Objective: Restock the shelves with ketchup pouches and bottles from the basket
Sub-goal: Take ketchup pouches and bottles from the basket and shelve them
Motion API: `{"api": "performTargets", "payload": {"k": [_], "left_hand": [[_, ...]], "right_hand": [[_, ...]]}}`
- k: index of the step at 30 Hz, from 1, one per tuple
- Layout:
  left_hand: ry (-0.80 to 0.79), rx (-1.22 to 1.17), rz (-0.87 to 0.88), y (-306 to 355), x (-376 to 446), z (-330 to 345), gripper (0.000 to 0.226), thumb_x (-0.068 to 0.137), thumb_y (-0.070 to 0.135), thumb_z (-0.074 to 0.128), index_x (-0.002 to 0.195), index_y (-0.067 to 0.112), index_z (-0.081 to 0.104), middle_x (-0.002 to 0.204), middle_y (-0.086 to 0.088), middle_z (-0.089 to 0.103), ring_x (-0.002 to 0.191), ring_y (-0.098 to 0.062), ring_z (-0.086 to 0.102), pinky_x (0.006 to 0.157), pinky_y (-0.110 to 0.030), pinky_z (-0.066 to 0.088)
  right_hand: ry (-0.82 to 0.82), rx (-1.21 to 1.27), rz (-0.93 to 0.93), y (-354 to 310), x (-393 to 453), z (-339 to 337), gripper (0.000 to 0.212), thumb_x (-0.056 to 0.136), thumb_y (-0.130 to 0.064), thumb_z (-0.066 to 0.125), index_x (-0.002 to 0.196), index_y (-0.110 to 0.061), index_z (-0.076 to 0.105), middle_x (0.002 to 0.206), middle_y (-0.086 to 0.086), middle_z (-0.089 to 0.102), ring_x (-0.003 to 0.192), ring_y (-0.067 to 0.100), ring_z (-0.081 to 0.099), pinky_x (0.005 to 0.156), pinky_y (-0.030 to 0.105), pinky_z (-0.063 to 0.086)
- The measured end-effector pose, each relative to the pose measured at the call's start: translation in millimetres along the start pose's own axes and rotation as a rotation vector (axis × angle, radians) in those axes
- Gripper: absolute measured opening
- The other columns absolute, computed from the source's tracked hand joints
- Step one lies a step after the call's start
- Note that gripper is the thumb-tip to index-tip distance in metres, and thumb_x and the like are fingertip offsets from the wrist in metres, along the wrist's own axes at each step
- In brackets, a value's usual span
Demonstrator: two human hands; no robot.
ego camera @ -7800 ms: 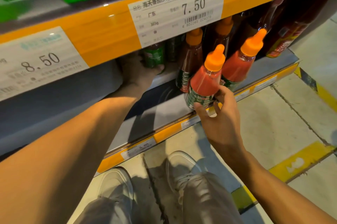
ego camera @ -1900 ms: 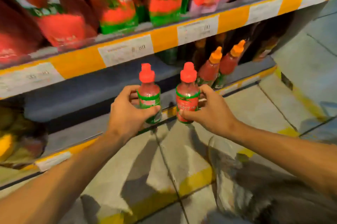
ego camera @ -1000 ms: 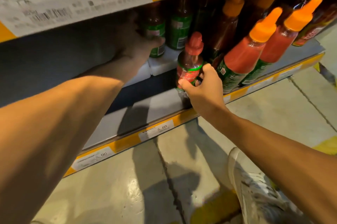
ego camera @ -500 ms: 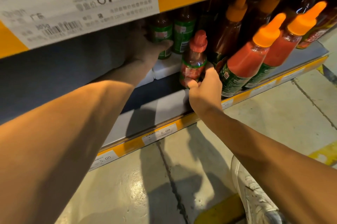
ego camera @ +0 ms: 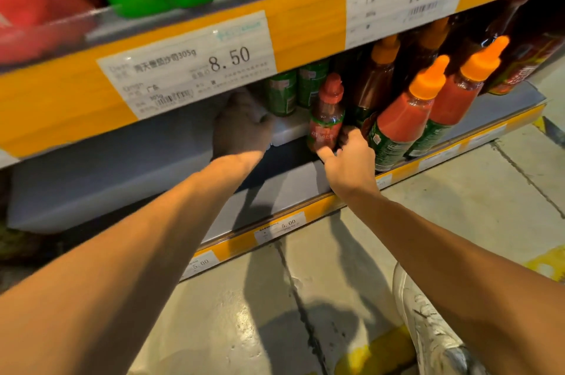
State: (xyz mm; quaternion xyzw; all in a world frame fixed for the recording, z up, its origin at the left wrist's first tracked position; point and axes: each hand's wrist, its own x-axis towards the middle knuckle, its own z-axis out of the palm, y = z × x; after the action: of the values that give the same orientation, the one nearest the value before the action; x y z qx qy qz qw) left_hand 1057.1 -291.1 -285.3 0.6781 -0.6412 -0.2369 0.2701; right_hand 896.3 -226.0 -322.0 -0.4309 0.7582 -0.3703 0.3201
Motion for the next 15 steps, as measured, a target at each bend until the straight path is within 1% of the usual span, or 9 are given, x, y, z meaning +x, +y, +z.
{"api": "performTargets", "payload": {"k": [2, 4, 6, 8, 11, 15], "left_hand": [[-0.022, 0.088, -0.049, -4.5, -21.3, -12.1, 0.041, 0.092, 0.031, 0.065, 0.124, 0.007, 0.058, 0.126, -0.01, 0.066, 0.117, -0.027, 0.06, 0.096, -0.03, 0.045], [-0.078, 0.147, -0.111, -7.7, -44.6, -25.8, 0.044, 0.094, 0.038, 0.062, 0.13, 0.012, 0.058, 0.132, -0.01, 0.062, 0.122, -0.029, 0.057, 0.1, -0.031, 0.042], [-0.114, 0.152, -0.187, -6.8, -70.7, -42.3, 0.044, 0.094, 0.043, 0.059, 0.126, 0.012, 0.063, 0.127, -0.013, 0.066, 0.117, -0.032, 0.058, 0.097, -0.033, 0.045], [-0.128, 0.115, -0.223, 1.7, -98.0, -61.6, 0.043, 0.094, 0.043, 0.06, 0.124, 0.012, 0.066, 0.12, -0.011, 0.07, 0.113, -0.031, 0.061, 0.095, -0.035, 0.047], [-0.146, 0.11, -0.183, 23.1, -137.5, -94.8, 0.041, 0.095, 0.042, 0.061, 0.127, 0.016, 0.06, 0.124, -0.005, 0.067, 0.114, -0.025, 0.061, 0.099, -0.039, 0.049], [-0.164, 0.237, -0.075, 51.2, -181.3, -156.9, 0.039, 0.095, 0.045, 0.06, 0.124, 0.02, 0.059, 0.122, 0.0, 0.065, 0.109, -0.02, 0.061, 0.092, -0.036, 0.051]], "right_hand": [[-0.025, 0.014, -0.003, -3.7, -13.4, -6.5, 0.032, 0.092, -0.022, 0.071, 0.116, -0.01, 0.054, 0.111, 0.01, 0.066, 0.102, 0.025, 0.061, 0.095, 0.043, 0.05], [-0.064, -0.028, -0.019, -8.9, -30.4, -16.4, 0.039, 0.093, -0.026, 0.071, 0.124, -0.012, 0.052, 0.119, 0.009, 0.063, 0.108, 0.022, 0.058, 0.098, 0.042, 0.05], [-0.111, -0.084, -0.027, -16.7, -49.7, -30.3, 0.047, 0.094, -0.028, 0.069, 0.134, -0.011, 0.049, 0.128, 0.01, 0.06, 0.117, 0.025, 0.057, 0.102, 0.045, 0.049], [-0.152, -0.149, -0.052, -27.5, -69.7, -46.8, 0.043, 0.095, -0.028, 0.067, 0.131, -0.012, 0.05, 0.127, 0.009, 0.06, 0.117, 0.028, 0.058, 0.101, 0.048, 0.049], [-0.202, -0.249, -0.114, -52.3, -102.6, -76.1, 0.034, 0.096, -0.032, 0.064, 0.124, -0.015, 0.053, 0.12, 0.005, 0.061, 0.111, 0.026, 0.058, 0.094, 0.042, 0.049], [-0.26, -0.265, -0.226, -97.2, -153.3, -110.7, 0.035, 0.096, -0.038, 0.063, 0.125, -0.021, 0.053, 0.124, -0.001, 0.06, 0.111, 0.019, 0.058, 0.095, 0.039, 0.05]]}}
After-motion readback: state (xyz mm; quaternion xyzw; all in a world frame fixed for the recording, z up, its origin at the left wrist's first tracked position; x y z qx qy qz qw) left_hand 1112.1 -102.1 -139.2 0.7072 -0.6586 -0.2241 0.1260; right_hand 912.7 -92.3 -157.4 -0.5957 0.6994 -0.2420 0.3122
